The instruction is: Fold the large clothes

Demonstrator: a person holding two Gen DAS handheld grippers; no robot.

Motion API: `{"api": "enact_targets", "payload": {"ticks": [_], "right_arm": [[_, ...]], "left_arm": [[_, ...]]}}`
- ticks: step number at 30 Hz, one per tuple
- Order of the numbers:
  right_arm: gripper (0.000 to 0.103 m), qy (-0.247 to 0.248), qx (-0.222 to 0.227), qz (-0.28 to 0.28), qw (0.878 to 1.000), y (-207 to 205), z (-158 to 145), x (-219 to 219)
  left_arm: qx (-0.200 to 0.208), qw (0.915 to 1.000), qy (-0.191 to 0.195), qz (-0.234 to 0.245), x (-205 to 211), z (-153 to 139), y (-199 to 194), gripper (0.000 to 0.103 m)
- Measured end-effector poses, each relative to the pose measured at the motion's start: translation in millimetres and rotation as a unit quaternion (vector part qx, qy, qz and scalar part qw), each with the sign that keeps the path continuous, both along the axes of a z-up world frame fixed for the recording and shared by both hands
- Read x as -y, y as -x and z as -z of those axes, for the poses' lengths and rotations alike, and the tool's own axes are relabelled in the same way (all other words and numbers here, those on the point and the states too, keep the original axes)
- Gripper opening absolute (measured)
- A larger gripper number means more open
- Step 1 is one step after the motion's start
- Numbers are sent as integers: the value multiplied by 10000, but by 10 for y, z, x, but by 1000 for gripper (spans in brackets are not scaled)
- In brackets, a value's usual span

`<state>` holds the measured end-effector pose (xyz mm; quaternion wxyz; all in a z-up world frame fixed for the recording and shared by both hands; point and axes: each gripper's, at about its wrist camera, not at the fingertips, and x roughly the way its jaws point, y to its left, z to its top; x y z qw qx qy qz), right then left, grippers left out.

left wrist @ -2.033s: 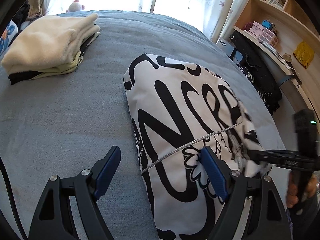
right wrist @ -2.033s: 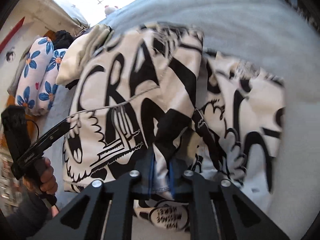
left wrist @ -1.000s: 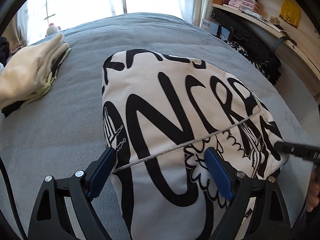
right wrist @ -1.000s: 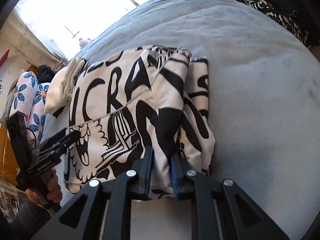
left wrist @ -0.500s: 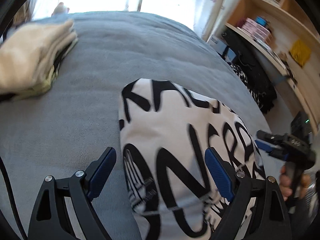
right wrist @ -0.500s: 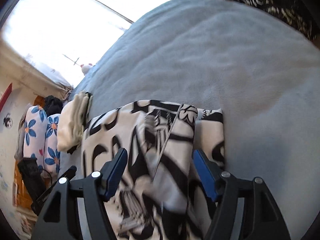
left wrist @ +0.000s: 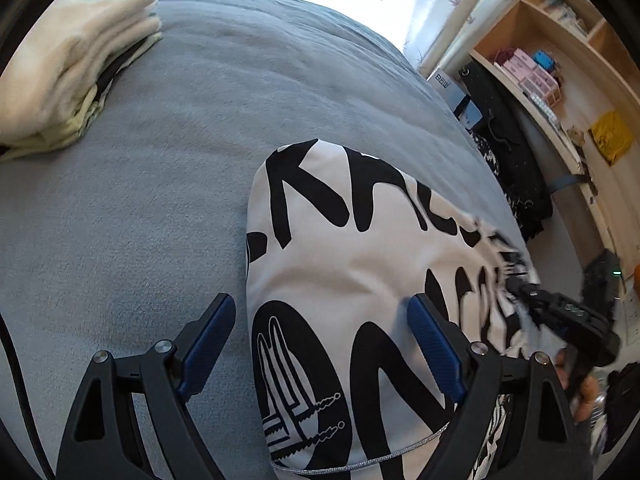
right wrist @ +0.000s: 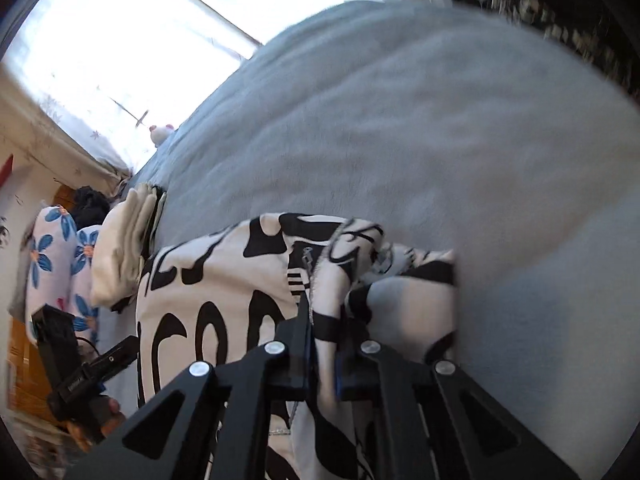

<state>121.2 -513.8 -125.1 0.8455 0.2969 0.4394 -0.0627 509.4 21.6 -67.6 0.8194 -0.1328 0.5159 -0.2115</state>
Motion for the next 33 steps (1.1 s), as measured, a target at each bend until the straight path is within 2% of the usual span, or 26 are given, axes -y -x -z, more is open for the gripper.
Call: {"api": "enact_targets", "payload": {"ticks": [3, 5, 7, 9, 13, 14, 18, 21, 24, 28, 30, 33], "right_arm": [[5, 402, 178, 89, 9990, 163, -169, 33], [5, 513, 135, 94, 9985, 194, -148, 69], [5, 623, -67, 99, 9980, 156, 1, 100], [4, 742, -312, 83, 9967, 85, 204, 106], [6, 510, -567, 118, 9970, 33, 447, 155], [8, 533, -580, 96, 9968, 25, 429, 148], [29, 1094, -807, 158, 9906, 69, 204, 72], [29, 1648, -676, 156, 9839, 184, -65, -105], [29, 2109, -214, 56, 9773, 373, -346, -367], [29, 1793, 125, -510, 9824, 627, -416, -789], [29, 1676, 105, -757, 9829, 717, -350, -984], [29, 1706, -34, -916, 9811, 782, -211, -1148]], "left_arm": [[250, 9990, -329, 193, 197, -115, 70, 86], [460, 9964, -658, 268, 342, -159, 96, 86], [613, 9929, -985, 265, 462, -155, 126, 86], [555, 9909, -1205, 218, 556, -91, 105, 86], [498, 9862, -1562, 239, 638, 4, 74, 87], [489, 9857, -1594, 243, 639, 9, 69, 87], [591, 9853, -1591, 173, 617, -70, 89, 87], [668, 9839, -1656, 95, 565, -164, 193, 86], [913, 9846, -1488, 2, 470, -375, 420, 86], [1035, 9820, -1583, 18, 389, -514, 764, 83], [915, 9834, -1568, 72, 349, -498, 898, 76], [666, 9853, -1572, 86, 311, -404, 1052, 74]]}}
